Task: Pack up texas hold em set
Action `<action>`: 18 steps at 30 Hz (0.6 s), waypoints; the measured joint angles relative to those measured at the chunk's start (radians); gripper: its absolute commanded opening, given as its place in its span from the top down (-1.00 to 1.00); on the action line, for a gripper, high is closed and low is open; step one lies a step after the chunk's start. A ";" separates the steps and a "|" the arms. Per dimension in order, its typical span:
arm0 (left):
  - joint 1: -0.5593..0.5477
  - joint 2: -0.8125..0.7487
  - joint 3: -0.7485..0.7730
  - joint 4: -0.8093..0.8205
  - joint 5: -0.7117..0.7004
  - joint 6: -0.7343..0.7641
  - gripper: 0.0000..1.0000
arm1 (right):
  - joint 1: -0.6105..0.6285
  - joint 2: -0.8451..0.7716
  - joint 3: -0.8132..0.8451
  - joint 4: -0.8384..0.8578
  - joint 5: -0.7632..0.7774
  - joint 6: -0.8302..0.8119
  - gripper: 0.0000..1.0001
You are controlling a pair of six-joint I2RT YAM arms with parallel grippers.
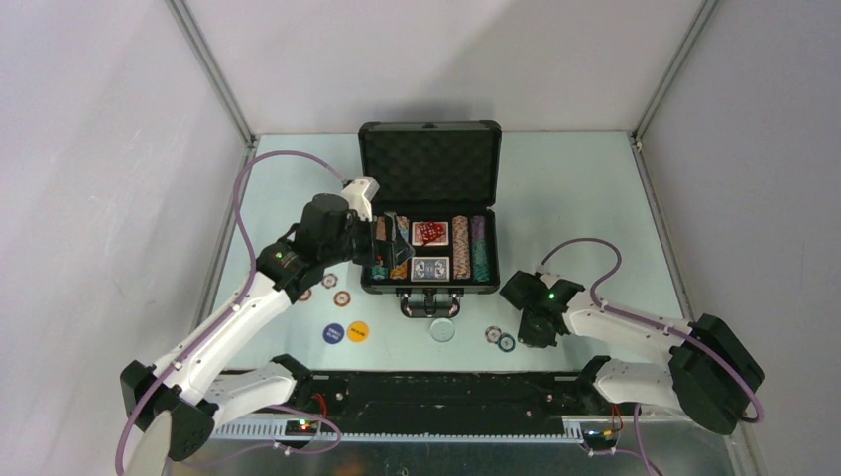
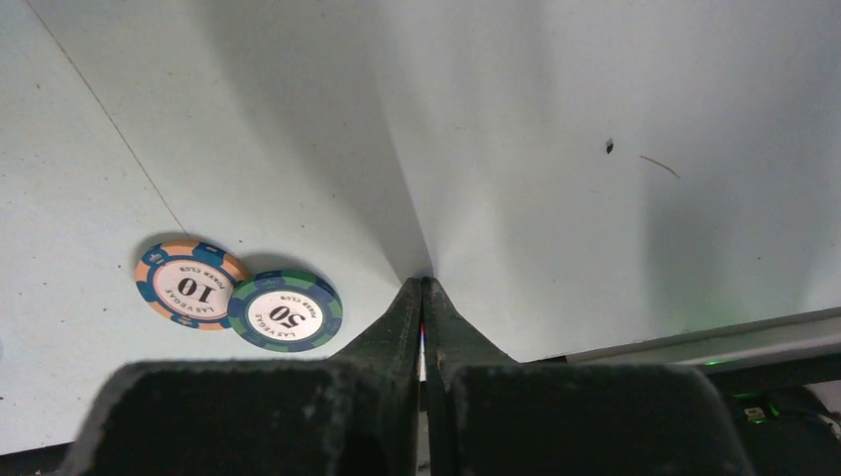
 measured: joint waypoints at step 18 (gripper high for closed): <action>0.001 0.000 0.000 0.000 0.000 0.000 -0.90 | 0.083 0.085 0.040 0.138 -0.055 -0.023 0.97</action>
